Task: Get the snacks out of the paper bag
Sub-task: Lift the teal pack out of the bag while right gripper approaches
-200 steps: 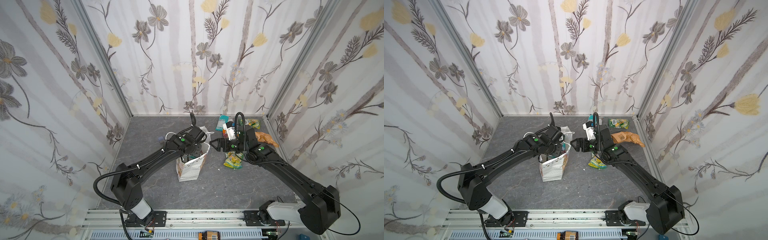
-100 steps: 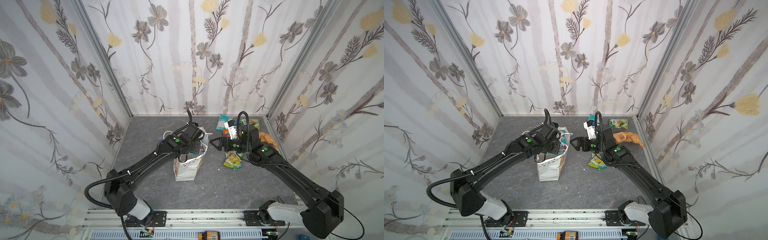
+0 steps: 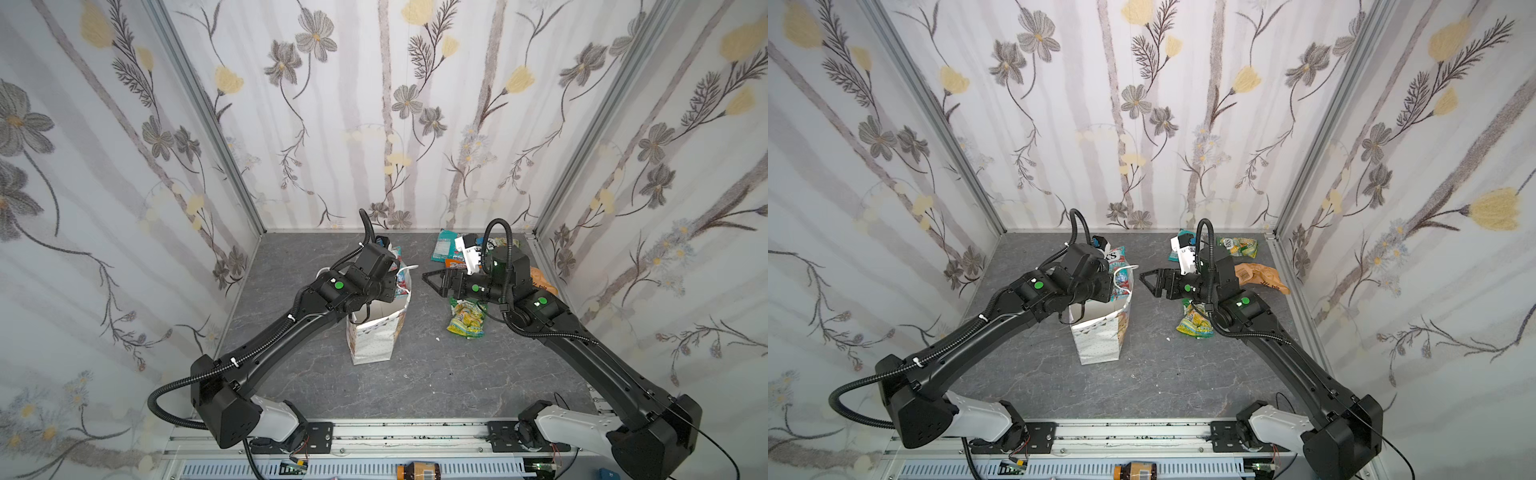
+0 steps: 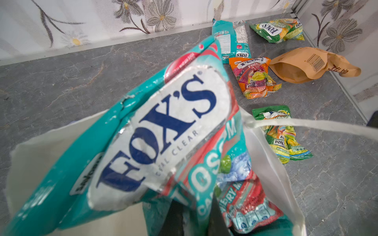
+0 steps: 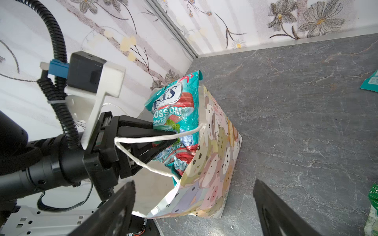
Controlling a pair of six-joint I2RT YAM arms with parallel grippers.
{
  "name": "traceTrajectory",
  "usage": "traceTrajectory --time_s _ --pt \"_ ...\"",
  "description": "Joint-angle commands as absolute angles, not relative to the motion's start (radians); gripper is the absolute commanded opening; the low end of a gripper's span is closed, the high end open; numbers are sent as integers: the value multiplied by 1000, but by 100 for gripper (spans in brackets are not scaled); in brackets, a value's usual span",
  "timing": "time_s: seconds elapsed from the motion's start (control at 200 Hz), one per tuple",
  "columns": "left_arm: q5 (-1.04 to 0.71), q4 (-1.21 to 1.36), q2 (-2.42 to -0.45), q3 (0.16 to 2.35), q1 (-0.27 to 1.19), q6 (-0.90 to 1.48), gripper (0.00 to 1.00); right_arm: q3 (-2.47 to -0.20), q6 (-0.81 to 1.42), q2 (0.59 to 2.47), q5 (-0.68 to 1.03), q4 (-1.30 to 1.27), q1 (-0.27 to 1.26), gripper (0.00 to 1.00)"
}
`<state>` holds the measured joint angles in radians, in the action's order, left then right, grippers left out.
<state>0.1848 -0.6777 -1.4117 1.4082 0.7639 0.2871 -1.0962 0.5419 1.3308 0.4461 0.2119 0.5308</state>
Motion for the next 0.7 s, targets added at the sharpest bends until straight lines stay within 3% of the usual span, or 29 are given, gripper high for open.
traceTrajectory --time_s 0.0,0.694 --pt "232 -643 -1394 1427 761 296 0 -1113 551 1322 449 178 534 90" --pt "403 -583 -1275 1446 747 222 0 -1169 548 1276 425 197 535 90"
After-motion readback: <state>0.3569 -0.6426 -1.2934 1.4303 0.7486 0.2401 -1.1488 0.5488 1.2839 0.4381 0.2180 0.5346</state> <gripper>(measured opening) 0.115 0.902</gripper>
